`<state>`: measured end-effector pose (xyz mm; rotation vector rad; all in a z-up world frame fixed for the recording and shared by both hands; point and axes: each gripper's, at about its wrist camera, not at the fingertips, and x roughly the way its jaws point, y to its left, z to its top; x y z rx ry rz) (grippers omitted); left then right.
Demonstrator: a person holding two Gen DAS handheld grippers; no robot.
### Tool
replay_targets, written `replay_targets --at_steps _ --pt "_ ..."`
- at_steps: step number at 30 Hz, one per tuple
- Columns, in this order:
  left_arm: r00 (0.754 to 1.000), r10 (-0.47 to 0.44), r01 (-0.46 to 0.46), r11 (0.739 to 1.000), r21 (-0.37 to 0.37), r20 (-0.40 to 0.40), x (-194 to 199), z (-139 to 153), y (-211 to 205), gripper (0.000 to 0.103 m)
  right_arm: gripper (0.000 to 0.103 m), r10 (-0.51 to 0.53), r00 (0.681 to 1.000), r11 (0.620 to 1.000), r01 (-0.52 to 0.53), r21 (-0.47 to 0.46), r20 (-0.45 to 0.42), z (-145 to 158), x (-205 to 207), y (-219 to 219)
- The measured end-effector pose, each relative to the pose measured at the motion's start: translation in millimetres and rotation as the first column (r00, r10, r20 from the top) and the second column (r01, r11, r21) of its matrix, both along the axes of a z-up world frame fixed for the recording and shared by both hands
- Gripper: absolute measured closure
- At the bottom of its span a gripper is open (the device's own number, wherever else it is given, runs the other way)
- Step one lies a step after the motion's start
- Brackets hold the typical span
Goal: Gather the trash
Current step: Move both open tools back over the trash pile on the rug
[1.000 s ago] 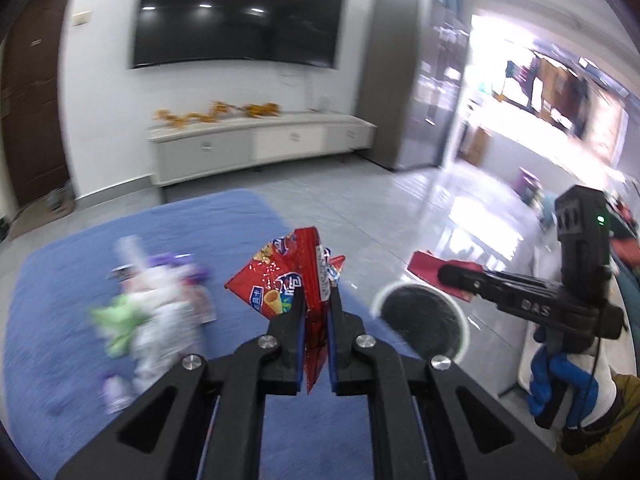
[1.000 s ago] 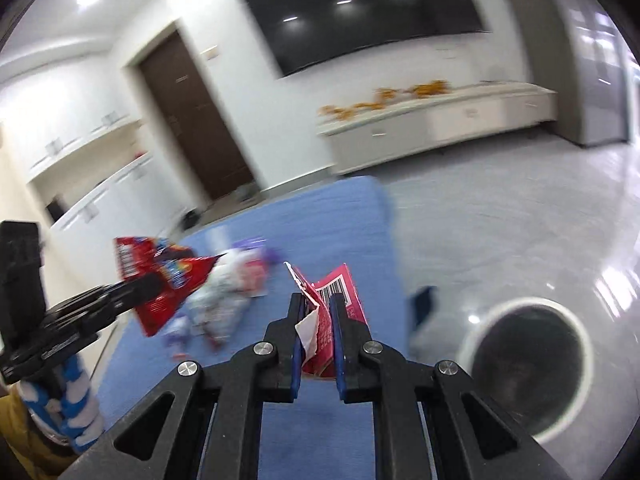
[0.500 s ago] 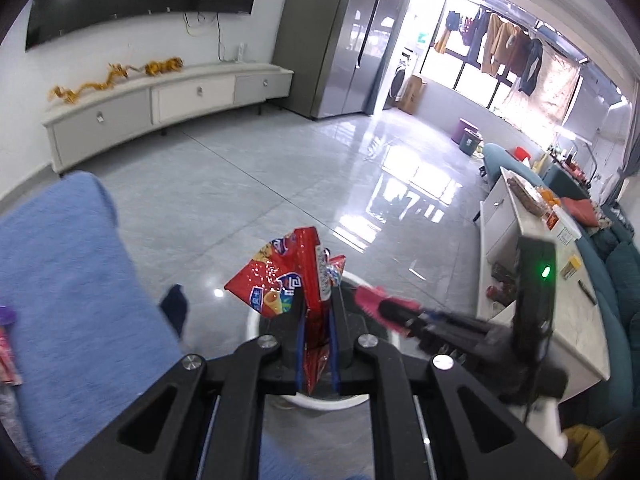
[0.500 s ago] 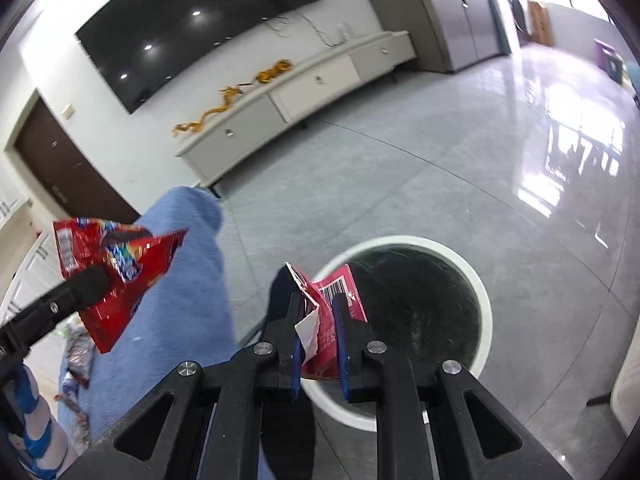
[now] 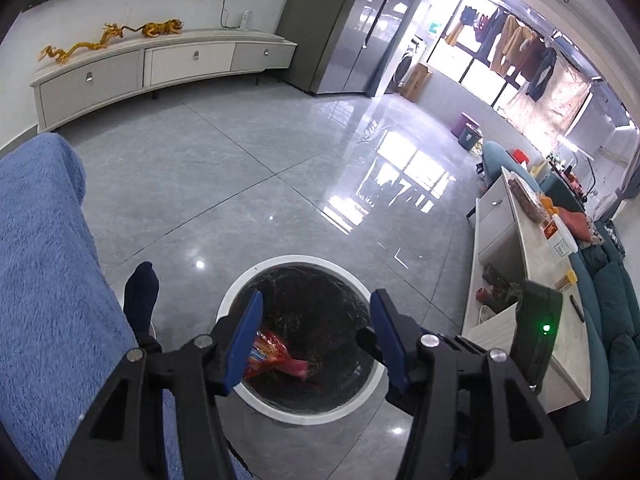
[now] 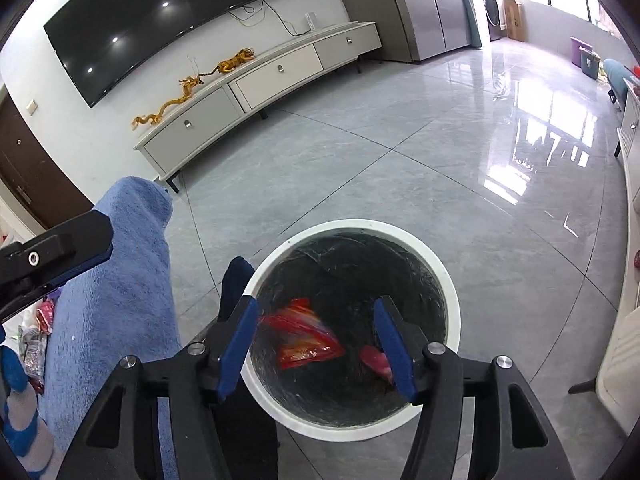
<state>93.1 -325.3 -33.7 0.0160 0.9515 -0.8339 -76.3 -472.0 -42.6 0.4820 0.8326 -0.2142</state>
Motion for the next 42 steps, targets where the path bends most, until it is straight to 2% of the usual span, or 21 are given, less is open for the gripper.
replay_targets --at_steps 4,7,13,17,22,29,35,39,42 --pt "0.999 0.019 -0.019 1.0 -0.007 0.034 -9.8 16.1 16.5 0.049 0.045 -0.005 1.0 1.0 0.005 0.012 0.019 10.9 -0.6 -0.4" --pt "0.996 0.046 -0.044 0.999 -0.025 0.078 -20.6 34.5 36.8 0.049 0.045 -0.02 0.997 0.999 0.016 0.047 0.068 32.8 -7.0 1.9" --pt "0.982 0.103 -0.095 0.994 -0.062 0.159 -38.1 70.2 77.3 0.049 0.045 0.008 0.979 1.0 -0.01 0.009 0.203 102.4 -22.5 25.6" --pt "0.959 0.159 -0.139 0.985 -0.102 0.233 -53.2 98.3 113.2 0.049 0.045 0.056 0.958 0.998 -0.048 -0.034 0.28 143.6 -33.4 48.0" --pt "0.915 0.247 -0.208 0.966 -0.151 0.318 -69.9 131.5 169.0 0.049 0.04 0.123 0.92 0.991 -0.095 -0.093 0.371 189.4 -49.5 82.1" --pt "0.805 0.399 -0.337 0.917 -0.215 0.439 -104.4 172.0 263.3 0.049 0.037 0.232 0.859 0.971 -0.177 -0.161 0.457 231.2 -68.4 127.2" --pt "0.728 0.478 -0.426 0.877 -0.222 0.491 -123.6 180.7 332.3 0.049 0.037 0.31 0.816 0.95 -0.246 -0.191 0.487 245.2 -72.9 158.2" --pt "0.698 0.53 -0.484 0.845 -0.228 0.481 -131.1 174.5 373.9 0.049 0.037 0.346 0.806 0.938 -0.287 -0.195 0.481 240.9 -68.0 173.3" --pt "0.692 0.557 -0.521 0.826 -0.216 0.46 -129.8 161.4 396.9 0.049 0.037 0.39 0.798 0.921 -0.336 -0.197 0.459 233.2 -59.8 189.5"
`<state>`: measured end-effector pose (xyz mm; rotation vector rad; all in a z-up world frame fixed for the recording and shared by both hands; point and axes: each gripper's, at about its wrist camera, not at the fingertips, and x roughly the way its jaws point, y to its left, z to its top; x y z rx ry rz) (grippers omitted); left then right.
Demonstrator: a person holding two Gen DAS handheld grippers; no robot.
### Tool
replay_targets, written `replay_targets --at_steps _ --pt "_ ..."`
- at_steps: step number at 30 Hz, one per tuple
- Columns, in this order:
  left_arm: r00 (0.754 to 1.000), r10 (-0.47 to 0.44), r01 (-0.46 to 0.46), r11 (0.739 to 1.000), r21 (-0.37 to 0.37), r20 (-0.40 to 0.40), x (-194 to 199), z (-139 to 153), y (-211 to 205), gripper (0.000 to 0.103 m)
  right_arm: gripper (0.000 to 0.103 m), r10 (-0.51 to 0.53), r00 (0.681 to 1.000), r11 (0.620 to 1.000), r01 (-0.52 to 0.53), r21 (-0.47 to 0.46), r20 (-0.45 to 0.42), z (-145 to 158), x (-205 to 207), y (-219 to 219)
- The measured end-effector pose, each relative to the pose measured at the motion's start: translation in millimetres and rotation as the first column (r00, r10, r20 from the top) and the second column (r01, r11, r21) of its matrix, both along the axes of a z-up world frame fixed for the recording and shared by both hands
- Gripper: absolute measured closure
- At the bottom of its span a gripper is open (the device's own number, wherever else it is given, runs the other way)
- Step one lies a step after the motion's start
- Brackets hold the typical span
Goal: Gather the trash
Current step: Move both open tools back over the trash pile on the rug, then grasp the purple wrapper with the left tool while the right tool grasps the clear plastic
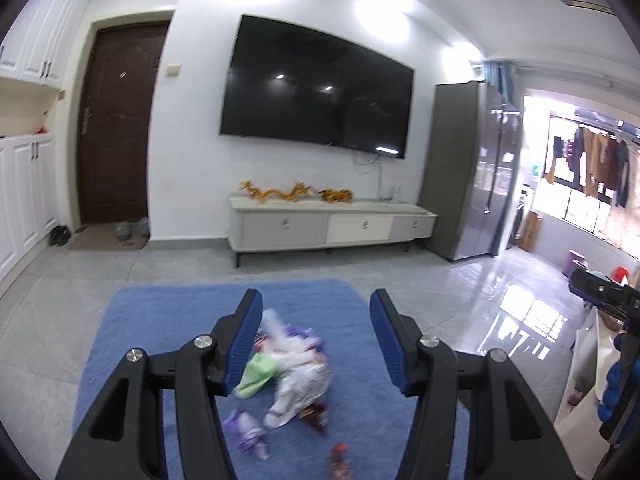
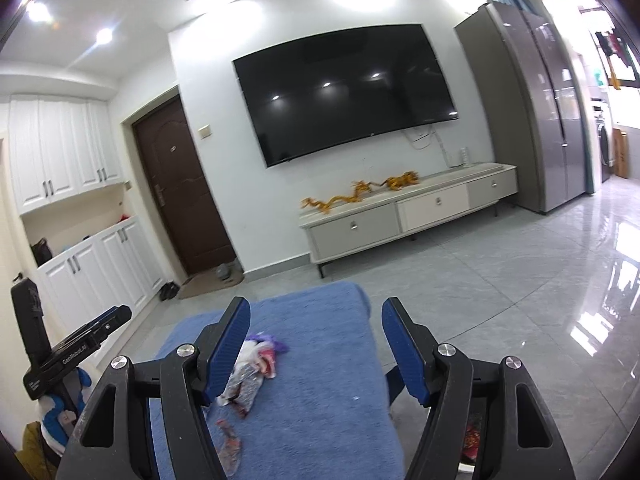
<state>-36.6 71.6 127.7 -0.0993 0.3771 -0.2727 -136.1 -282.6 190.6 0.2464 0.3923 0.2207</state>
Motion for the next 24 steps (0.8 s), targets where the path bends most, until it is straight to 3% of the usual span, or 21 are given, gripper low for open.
replay_targets --at_steps 6,11,17,24 --pt "0.993 0.038 -0.037 0.999 0.01 -0.114 12.2 -45.9 32.4 0.049 0.037 0.129 0.988 0.992 -0.13 -0.001 -0.089 -29.0 16.9 38.7" --pt "0.971 0.056 -0.057 0.998 0.003 -0.234 29.3 -93.1 37.8 0.049 0.037 0.256 0.947 0.967 -0.253 0.04 -0.192 -63.4 44.6 70.0" --pt "0.935 0.053 -0.058 0.998 -0.002 -0.35 48.9 -138.7 37.8 0.049 0.038 0.385 0.865 0.922 -0.374 0.096 -0.323 -110.8 71.3 107.5" --pt "0.907 0.023 -0.027 1.0 -0.004 -0.421 65.5 -170.2 33.6 0.05 0.057 0.491 0.751 0.86 -0.497 0.112 -0.441 -158.0 79.7 155.7"
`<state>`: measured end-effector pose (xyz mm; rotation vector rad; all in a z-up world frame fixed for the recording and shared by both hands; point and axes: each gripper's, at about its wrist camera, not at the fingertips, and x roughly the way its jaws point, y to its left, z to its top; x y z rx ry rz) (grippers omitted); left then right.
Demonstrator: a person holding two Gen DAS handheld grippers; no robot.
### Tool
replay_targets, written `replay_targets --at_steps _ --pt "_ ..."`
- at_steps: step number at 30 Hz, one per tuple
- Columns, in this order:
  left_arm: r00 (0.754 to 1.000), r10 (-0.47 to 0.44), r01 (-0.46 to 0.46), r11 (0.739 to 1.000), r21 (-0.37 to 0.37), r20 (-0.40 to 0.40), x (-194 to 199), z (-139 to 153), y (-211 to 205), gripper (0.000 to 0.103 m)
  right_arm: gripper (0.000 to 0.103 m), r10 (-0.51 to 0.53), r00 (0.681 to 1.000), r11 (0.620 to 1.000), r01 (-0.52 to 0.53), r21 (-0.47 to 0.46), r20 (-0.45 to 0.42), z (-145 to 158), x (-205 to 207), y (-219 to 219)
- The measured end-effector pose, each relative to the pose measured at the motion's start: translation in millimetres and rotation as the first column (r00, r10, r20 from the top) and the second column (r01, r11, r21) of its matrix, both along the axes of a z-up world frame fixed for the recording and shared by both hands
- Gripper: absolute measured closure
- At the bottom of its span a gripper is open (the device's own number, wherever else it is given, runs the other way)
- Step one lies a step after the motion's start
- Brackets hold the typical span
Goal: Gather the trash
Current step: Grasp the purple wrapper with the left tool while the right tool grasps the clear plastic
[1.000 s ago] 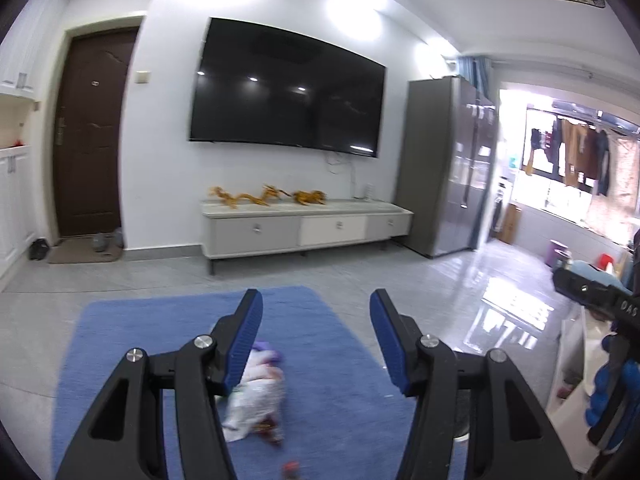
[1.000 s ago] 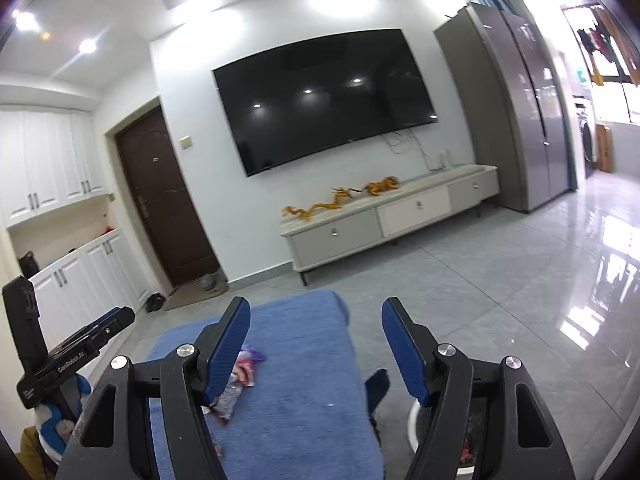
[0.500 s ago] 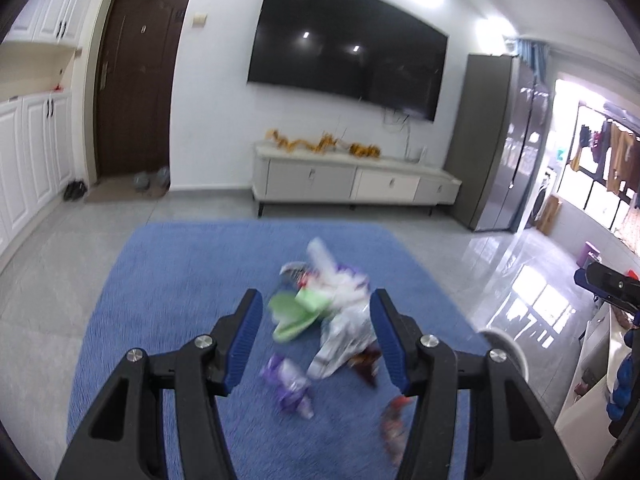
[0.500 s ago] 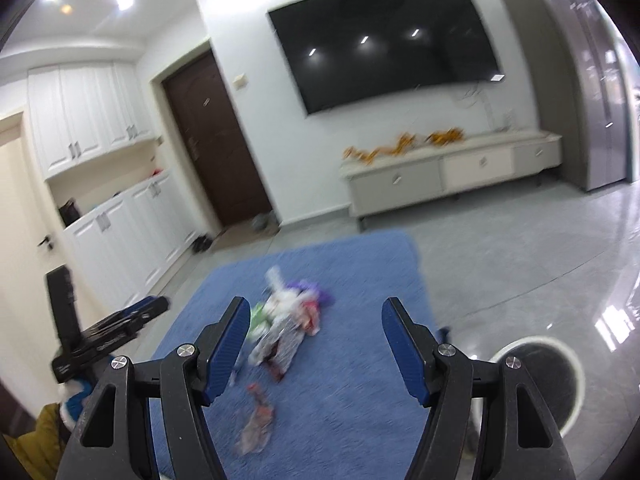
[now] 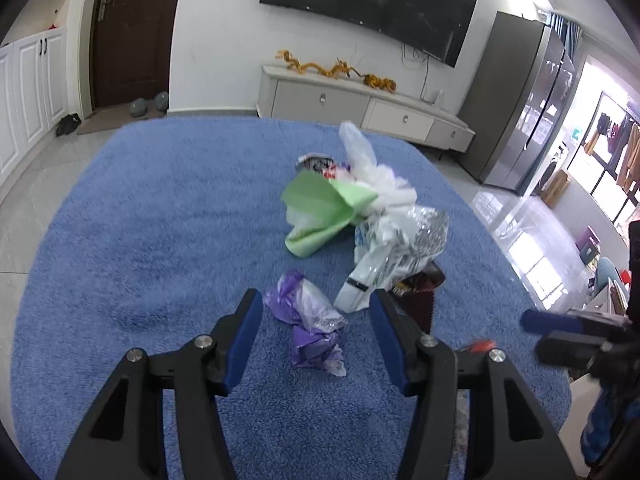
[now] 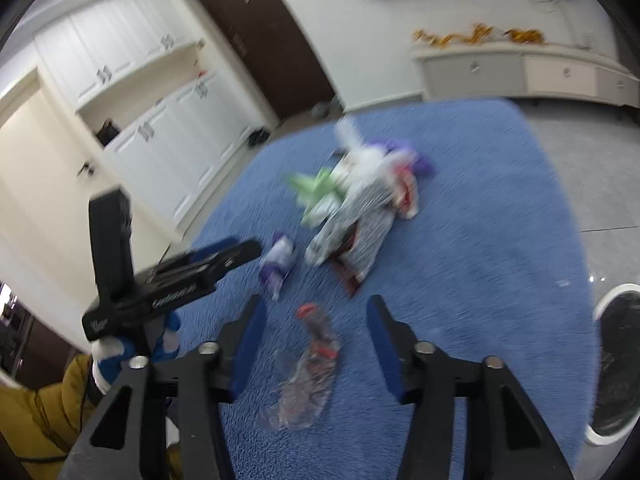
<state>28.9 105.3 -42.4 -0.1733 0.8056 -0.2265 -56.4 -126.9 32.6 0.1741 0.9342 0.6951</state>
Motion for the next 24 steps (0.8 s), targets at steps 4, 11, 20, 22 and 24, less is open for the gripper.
replay_targets --at_steps 4,11,20,22,24 --pt "1.0 -0.021 0.021 1.0 0.004 -0.023 6.8 -9.1 -4.7 0.051 0.061 0.036 0.999 0.999 -0.037 -0.034 -0.04 -15.4 8.4 15.1" --pt "0.998 -0.038 0.038 0.999 -0.003 -0.054 12.0 -22.4 -8.2 0.063 0.073 0.02 0.997 0.999 -0.023 -0.033 -0.078 -29.3 15.5 11.5" --pt "0.997 -0.057 0.057 0.998 -0.007 -0.042 5.0 -22.7 -9.3 0.077 0.088 0.035 0.998 0.999 -0.036 -0.018 -0.061 -27.7 16.9 10.3" --pt "0.998 -0.044 0.043 0.999 -0.012 -0.035 2.6 -20.4 -6.0 0.077 0.089 0.035 0.998 0.999 -0.036 -0.01 -0.05 -24.0 15.6 9.5" --pt "0.999 -0.03 0.03 0.999 -0.015 -0.028 0.4 -17.5 -3.2 0.078 0.089 0.031 0.999 1.0 -0.031 -0.002 -0.041 -21.1 15.6 9.8"
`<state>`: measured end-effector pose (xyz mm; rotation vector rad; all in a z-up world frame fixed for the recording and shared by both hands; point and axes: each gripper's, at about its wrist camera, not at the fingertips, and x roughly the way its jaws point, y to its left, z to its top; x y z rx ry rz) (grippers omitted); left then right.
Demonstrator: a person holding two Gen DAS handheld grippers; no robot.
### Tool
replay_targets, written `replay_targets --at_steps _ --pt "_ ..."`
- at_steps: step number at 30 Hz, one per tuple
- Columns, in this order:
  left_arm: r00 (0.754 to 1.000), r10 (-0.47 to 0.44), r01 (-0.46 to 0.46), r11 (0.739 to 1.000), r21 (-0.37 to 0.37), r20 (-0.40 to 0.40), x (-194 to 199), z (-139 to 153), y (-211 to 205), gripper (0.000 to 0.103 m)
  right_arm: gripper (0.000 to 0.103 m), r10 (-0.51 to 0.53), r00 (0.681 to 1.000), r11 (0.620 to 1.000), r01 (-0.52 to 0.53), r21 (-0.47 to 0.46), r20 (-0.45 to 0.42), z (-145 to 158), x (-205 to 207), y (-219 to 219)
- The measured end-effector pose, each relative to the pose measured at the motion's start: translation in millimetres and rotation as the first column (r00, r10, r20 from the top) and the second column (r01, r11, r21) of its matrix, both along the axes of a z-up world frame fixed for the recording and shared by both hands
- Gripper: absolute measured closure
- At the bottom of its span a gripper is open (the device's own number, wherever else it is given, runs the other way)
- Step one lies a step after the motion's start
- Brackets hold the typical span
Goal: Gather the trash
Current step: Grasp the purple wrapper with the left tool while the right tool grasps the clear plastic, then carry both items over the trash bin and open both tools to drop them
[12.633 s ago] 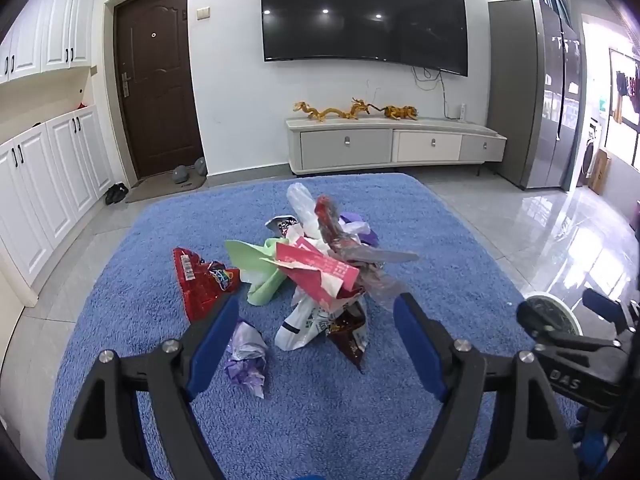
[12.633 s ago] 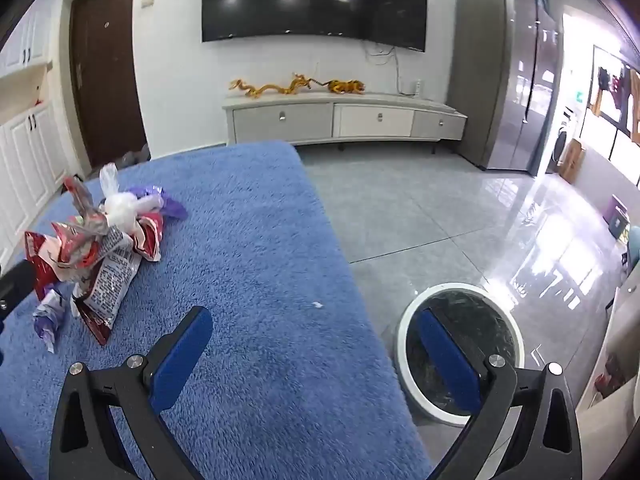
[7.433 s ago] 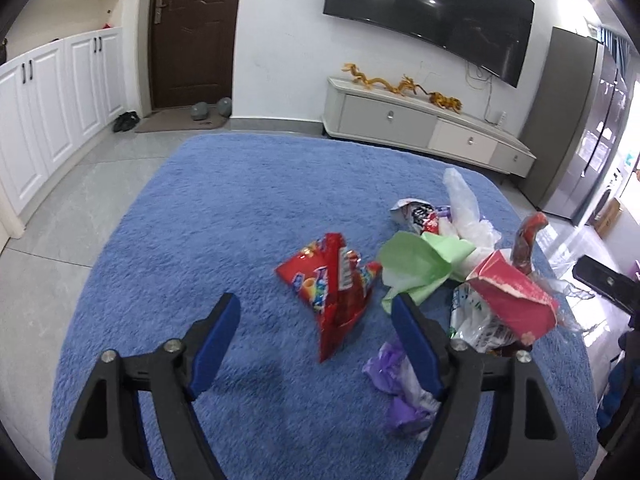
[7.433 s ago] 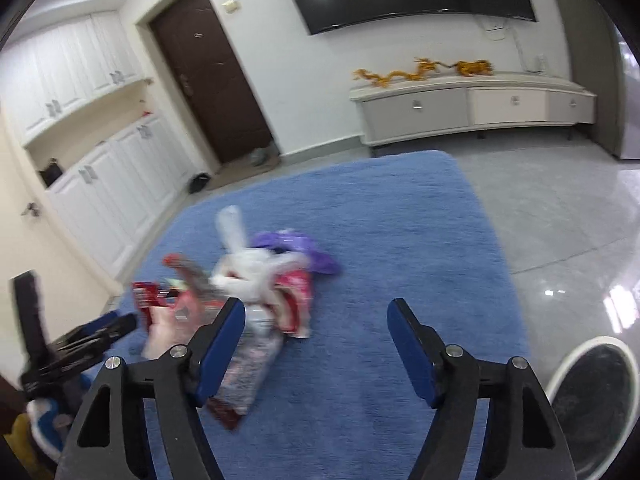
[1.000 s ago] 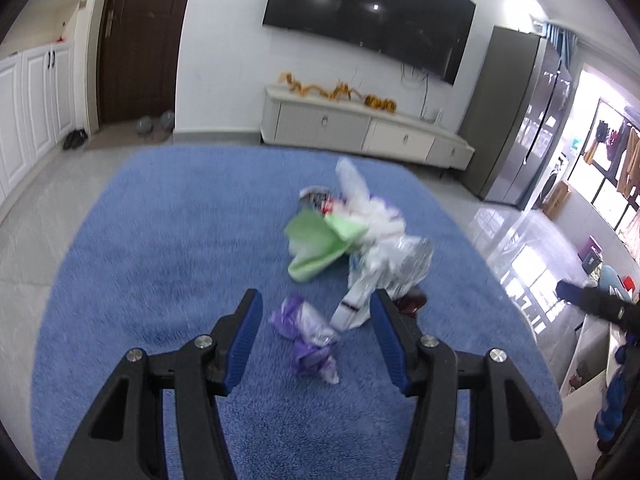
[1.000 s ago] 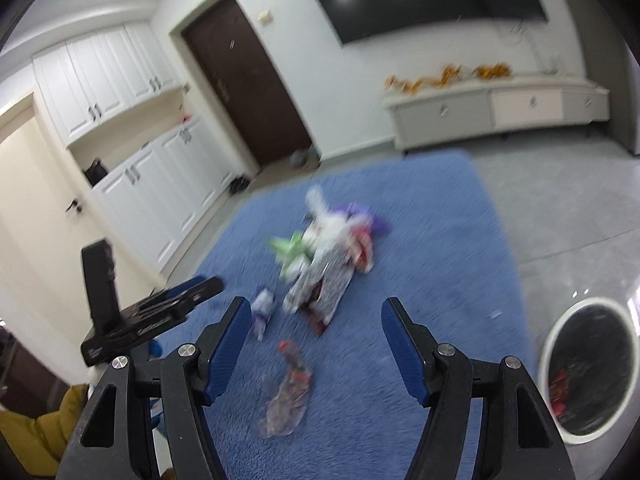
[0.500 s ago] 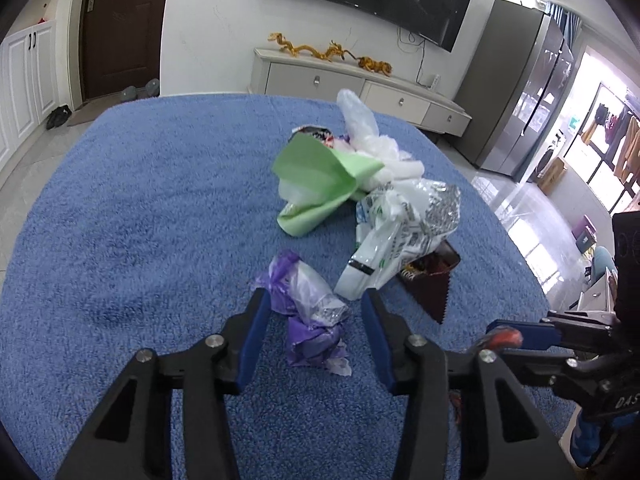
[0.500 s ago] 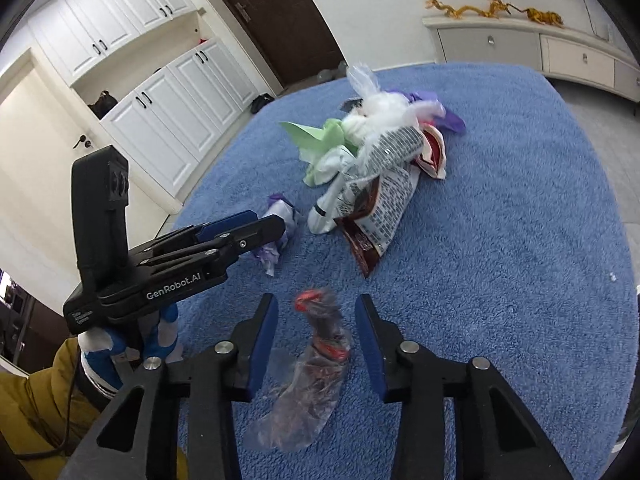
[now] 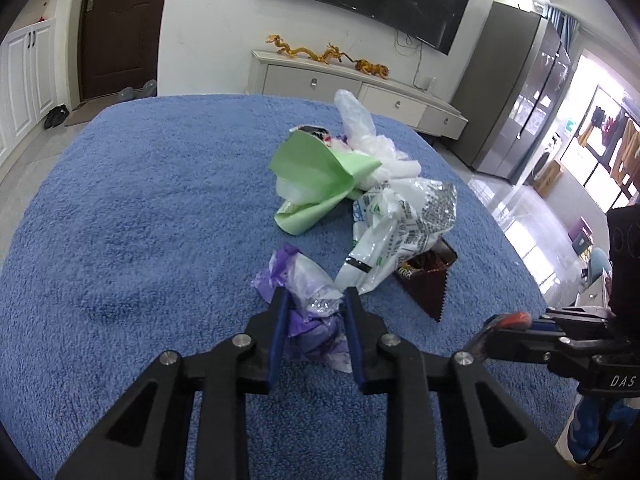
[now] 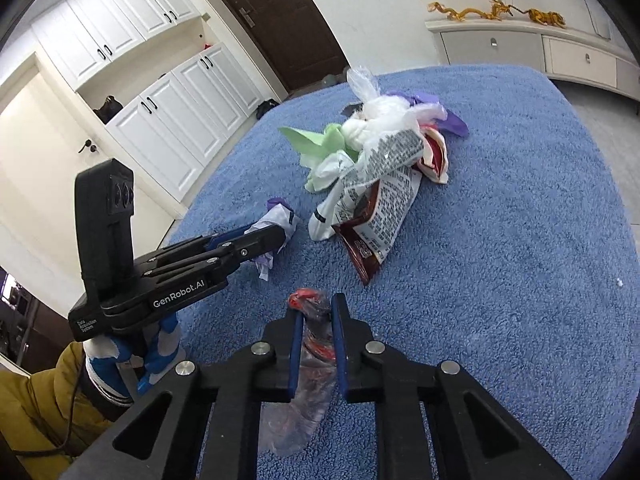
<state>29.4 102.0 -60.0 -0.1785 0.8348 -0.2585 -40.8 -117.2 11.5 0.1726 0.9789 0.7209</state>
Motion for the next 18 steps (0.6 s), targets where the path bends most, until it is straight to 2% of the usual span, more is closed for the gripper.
replay_targets --at_steps 6,10,14,18 --pt "0.999 0.027 -0.027 1.0 0.003 0.03 -7.6 16.4 3.4 0.078 0.09 -0.032 0.999 0.999 0.032 0.032 0.026 9.2 -3.3 -14.4" --pt "0.998 0.01 -0.011 1.0 0.01 0.056 -15.3 29.7 -4.0 0.078 0.09 -0.079 0.995 0.996 0.076 0.053 0.056 18.9 -4.5 -33.7" --pt "0.995 -0.053 0.05 0.998 0.036 0.083 -20.0 44.0 -29.6 0.078 0.09 -0.15 0.985 0.987 0.144 0.071 0.088 26.9 -10.3 -62.9" --pt "0.987 -0.129 0.125 0.991 0.05 0.096 -21.0 53.7 -60.6 0.078 0.09 -0.249 0.961 0.967 0.241 0.078 0.122 36.4 -16.5 -104.1"
